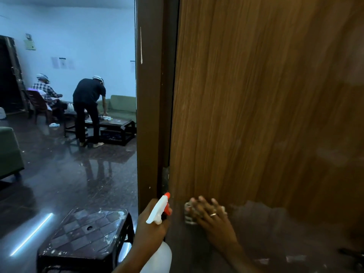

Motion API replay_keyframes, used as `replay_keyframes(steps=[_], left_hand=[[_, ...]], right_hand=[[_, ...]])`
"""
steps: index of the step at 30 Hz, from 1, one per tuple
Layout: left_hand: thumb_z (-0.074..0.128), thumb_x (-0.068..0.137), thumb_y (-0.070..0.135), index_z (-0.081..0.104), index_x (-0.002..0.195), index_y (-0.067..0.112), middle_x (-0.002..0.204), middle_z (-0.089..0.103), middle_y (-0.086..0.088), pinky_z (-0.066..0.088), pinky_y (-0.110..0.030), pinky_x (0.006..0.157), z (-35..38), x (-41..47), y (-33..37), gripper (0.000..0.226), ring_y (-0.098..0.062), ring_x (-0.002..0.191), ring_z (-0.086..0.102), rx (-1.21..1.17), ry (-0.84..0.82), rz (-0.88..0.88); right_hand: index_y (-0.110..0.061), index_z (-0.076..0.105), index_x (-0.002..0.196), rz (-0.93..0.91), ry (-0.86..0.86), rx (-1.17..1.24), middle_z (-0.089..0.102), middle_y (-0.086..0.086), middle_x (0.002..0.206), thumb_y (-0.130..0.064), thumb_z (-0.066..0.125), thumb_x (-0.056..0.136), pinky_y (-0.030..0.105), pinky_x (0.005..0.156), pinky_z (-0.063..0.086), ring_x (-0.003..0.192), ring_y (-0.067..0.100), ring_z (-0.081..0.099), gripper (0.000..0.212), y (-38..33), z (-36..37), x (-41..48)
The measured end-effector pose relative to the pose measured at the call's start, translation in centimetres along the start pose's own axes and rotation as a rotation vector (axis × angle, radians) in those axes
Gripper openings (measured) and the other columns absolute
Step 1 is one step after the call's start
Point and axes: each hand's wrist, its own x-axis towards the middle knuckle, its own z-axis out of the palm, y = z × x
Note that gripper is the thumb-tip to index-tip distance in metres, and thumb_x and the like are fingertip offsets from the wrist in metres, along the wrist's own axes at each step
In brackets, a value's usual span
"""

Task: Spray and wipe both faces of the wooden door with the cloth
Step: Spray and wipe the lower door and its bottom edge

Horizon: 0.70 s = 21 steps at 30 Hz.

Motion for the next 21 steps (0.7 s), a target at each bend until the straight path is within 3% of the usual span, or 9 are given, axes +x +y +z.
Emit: replay_keyframes(steps=[2,4,7,10,13,16,18,21], left_hand=[[0.066,0.077,-0.003,0.053,0.092,0.034,0.076,0.062,0.004,0.047,-0.012,0.055,1.0,-0.5,0.2,0.041,-0.011,0.068,0.061,0.005,0.007,-0.009],[0.067,0.079,0.001,0.051,0.095,0.036,0.083,0.062,0.005,0.048,-0.012,0.063,1.9,-0.4,-0.4,0.042,-0.011,0.079,0.062,0.018,0.010,-0.005],[0.068,0.079,0.003,0.057,0.105,0.024,0.092,0.064,0.000,0.049,-0.017,0.077,4.0,-0.8,-2.2,0.036,-0.014,0.091,0.062,-0.005,0.025,0.006],[0.069,0.079,0.003,0.056,0.101,0.029,0.092,0.063,0.002,0.049,-0.018,0.075,5.7,-1.4,-4.4,0.036,-0.012,0.090,0.062,-0.041,0.072,0.062],[0.066,0.080,0.001,0.051,0.094,0.039,0.086,0.061,0.007,0.050,-0.017,0.070,6.9,-1.7,-6.2,0.044,-0.005,0.083,0.061,-0.062,0.093,0.141],[0.066,0.082,0.002,0.047,0.114,0.032,0.093,0.055,0.016,0.045,-0.012,0.071,8.3,-2.4,-8.2,0.047,-0.005,0.088,0.057,-0.104,0.099,0.164],[0.065,0.083,0.006,0.047,0.129,0.022,0.104,0.052,0.011,0.043,-0.014,0.079,9.2,-2.3,-9.4,0.052,-0.008,0.099,0.053,-0.099,0.121,0.177],[0.066,0.084,0.010,0.045,0.134,0.017,0.119,0.054,0.002,0.043,-0.022,0.083,10.3,-2.8,-11.2,0.055,-0.012,0.105,0.052,-0.092,0.179,0.226]], right_hand=[[-0.027,0.018,0.157,0.132,0.042,0.004,0.019,0.004,0.163,-0.012,0.046,0.082,0.052,0.119,0.011,0.152,0.026,0.006,0.081,1.7,0.3,-1.6],[-0.027,0.019,0.156,0.202,0.074,0.039,0.024,0.005,0.161,-0.016,0.052,0.083,0.054,0.118,0.013,0.150,0.029,0.014,0.081,2.9,0.4,-1.4],[-0.028,0.023,0.156,0.218,0.092,0.061,0.025,0.008,0.161,-0.029,0.066,0.082,0.057,0.116,0.021,0.147,0.033,0.024,0.085,3.4,0.9,-1.3],[-0.028,0.027,0.155,0.250,0.189,0.028,0.026,0.009,0.161,-0.035,0.051,0.090,0.058,0.115,0.025,0.148,0.033,0.022,0.070,2.8,2.2,-1.5],[-0.027,0.031,0.154,0.305,0.257,0.026,0.026,0.009,0.161,-0.035,0.053,0.091,0.058,0.115,0.025,0.148,0.033,0.024,0.067,2.6,2.6,-1.3],[-0.025,0.026,0.156,0.409,0.303,0.037,0.022,0.009,0.162,-0.036,0.050,0.092,0.055,0.116,0.025,0.148,0.033,0.023,0.069,1.8,2.7,-1.8],[-0.023,0.024,0.156,0.502,0.339,0.073,0.021,0.010,0.162,-0.037,0.048,0.094,0.053,0.116,0.025,0.148,0.033,0.022,0.068,1.6,2.8,-2.4],[-0.018,0.023,0.156,0.597,0.369,0.094,0.020,0.011,0.162,-0.035,0.052,0.093,0.051,0.114,0.029,0.147,0.032,0.022,0.072,0.5,3.4,-4.4]])
